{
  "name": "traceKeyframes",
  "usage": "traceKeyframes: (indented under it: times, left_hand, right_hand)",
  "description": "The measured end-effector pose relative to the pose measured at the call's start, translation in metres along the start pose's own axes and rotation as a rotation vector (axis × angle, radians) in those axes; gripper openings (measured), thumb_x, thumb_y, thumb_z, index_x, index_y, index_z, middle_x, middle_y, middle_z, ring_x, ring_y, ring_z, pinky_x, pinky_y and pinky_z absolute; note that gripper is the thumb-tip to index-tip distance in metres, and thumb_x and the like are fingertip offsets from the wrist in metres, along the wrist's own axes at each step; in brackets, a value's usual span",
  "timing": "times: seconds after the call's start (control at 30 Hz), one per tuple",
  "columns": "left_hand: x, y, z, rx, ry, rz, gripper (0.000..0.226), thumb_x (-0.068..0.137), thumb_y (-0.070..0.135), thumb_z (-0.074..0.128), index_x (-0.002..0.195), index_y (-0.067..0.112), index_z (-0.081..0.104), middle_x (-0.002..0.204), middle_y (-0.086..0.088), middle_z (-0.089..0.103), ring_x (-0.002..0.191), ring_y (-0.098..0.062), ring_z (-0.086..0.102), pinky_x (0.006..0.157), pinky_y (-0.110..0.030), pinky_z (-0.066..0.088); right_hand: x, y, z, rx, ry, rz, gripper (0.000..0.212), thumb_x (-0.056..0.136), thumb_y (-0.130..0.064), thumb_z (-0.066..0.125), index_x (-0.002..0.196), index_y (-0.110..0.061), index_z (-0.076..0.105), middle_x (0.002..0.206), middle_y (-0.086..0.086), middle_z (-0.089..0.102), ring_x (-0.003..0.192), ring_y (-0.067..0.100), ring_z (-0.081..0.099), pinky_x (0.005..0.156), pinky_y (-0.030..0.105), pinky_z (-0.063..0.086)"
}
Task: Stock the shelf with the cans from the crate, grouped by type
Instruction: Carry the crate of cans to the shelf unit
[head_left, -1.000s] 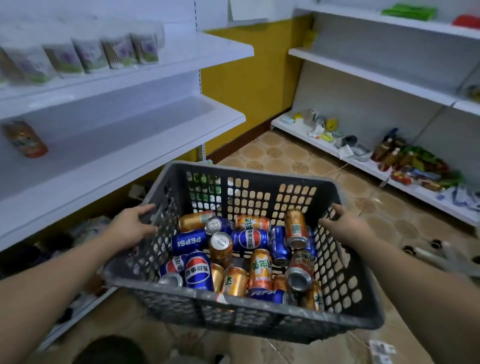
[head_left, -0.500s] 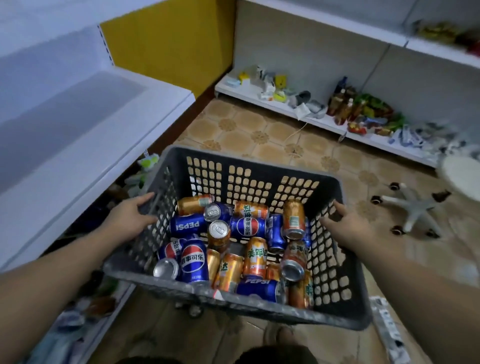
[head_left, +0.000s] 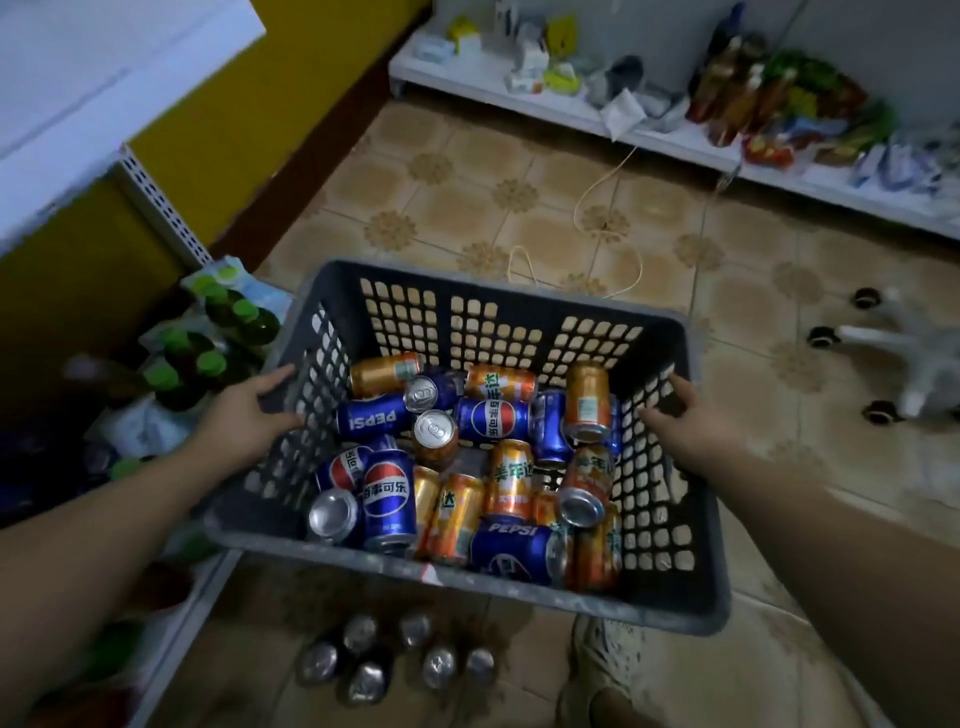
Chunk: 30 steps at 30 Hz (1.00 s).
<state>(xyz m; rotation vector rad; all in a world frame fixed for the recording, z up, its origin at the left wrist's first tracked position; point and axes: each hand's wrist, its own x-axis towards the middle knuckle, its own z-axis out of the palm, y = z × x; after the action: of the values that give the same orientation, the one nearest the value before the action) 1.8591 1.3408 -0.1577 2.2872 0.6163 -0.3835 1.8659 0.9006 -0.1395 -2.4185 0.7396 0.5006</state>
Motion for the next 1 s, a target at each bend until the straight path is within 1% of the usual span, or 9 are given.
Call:
traceKeyframes:
  times: [0.17,0.27,0.3,0.37,0.47,0.53,0.67,0.9,1.0]
  left_hand:
    - [0.064,-0.051,0.066,-0.042,0.016,0.008,0.068,0.081,0.007,0.072,0.141,0.026,0.046,0.131,-0.022,0.056,0.087,-0.035,0.063,0.057,-0.03,0.047]
    - [0.086,-0.078,0.097,-0.019,0.021,-0.004,0.066,0.082,0.01,0.072,0.14,0.03,0.046,0.134,-0.005,0.05,0.067,-0.025,0.061,0.046,-0.028,0.047]
    - [0.091,-0.086,0.105,-0.016,0.02,0.009,0.066,0.083,0.011,0.072,0.14,0.03,0.045,0.13,-0.001,0.049,0.067,-0.025,0.062,0.047,-0.03,0.05]
    - [0.103,-0.1,0.118,0.006,0.007,0.041,0.067,0.081,0.014,0.074,0.14,0.031,0.045,0.138,0.0,0.047,0.094,-0.03,0.063,0.067,-0.036,0.055]
    - [0.117,-0.12,0.133,0.034,-0.019,0.041,0.067,0.08,0.016,0.075,0.139,0.032,0.047,0.145,-0.008,0.045,0.124,-0.027,0.049,0.091,-0.037,0.047]
    - [0.124,-0.127,0.141,0.033,-0.034,0.037,0.067,0.08,0.015,0.074,0.139,0.031,0.047,0.147,-0.009,0.043,0.129,-0.027,0.045,0.097,-0.036,0.043]
    - [0.128,-0.14,0.147,0.056,-0.093,0.056,0.069,0.08,0.017,0.075,0.14,0.033,0.044,0.147,-0.005,0.043,0.131,-0.024,0.044,0.105,-0.037,0.04]
    - [0.12,-0.149,0.153,0.008,-0.11,0.049,0.073,0.084,0.016,0.071,0.145,0.035,0.036,0.151,0.0,0.038,0.131,-0.022,0.044,0.102,-0.029,0.035]
    - [0.115,-0.145,0.154,0.114,-0.127,0.076,0.078,0.084,0.023,0.071,0.149,0.031,0.028,0.15,-0.008,0.037,0.13,-0.028,0.043,0.103,-0.034,0.036]
  right_hand:
    - [0.065,0.025,0.065,-0.036,0.02,-0.024,0.067,0.094,-0.039,0.058,0.152,-0.033,0.024,0.147,0.009,0.045,0.118,0.027,0.055,0.08,0.03,0.043]
    - [0.091,0.04,0.1,-0.066,0.014,-0.015,0.067,0.095,-0.041,0.056,0.152,-0.034,0.022,0.147,0.009,0.044,0.116,0.026,0.055,0.076,0.028,0.041]
    - [0.097,0.044,0.11,-0.073,0.016,-0.02,0.068,0.094,-0.043,0.056,0.152,-0.036,0.021,0.145,0.008,0.047,0.111,0.026,0.059,0.074,0.028,0.044]
    - [0.107,0.053,0.128,-0.084,0.021,-0.023,0.068,0.093,-0.046,0.056,0.151,-0.038,0.022,0.143,0.008,0.051,0.106,0.025,0.06,0.069,0.028,0.046]
    - [0.119,0.067,0.15,-0.075,0.002,-0.001,0.068,0.092,-0.045,0.057,0.15,-0.039,0.023,0.141,0.007,0.052,0.102,0.025,0.059,0.071,0.031,0.052]
    - [0.123,0.075,0.161,-0.069,-0.008,0.015,0.068,0.091,-0.047,0.056,0.15,-0.04,0.022,0.141,0.006,0.052,0.096,0.023,0.061,0.072,0.037,0.057]
    - [0.122,0.091,0.183,-0.068,-0.033,0.063,0.067,0.093,-0.044,0.055,0.151,-0.037,0.023,0.144,0.006,0.049,0.106,0.028,0.061,0.074,0.03,0.05]
    - [0.113,0.094,0.193,-0.039,-0.028,0.075,0.072,0.091,-0.042,0.06,0.151,-0.037,0.02,0.144,0.005,0.05,0.109,0.029,0.061,0.086,0.039,0.053]
    - [0.11,0.092,0.193,-0.069,-0.04,0.097,0.077,0.09,-0.041,0.062,0.152,-0.037,0.016,0.146,0.011,0.041,0.117,0.033,0.054,0.087,0.038,0.049]
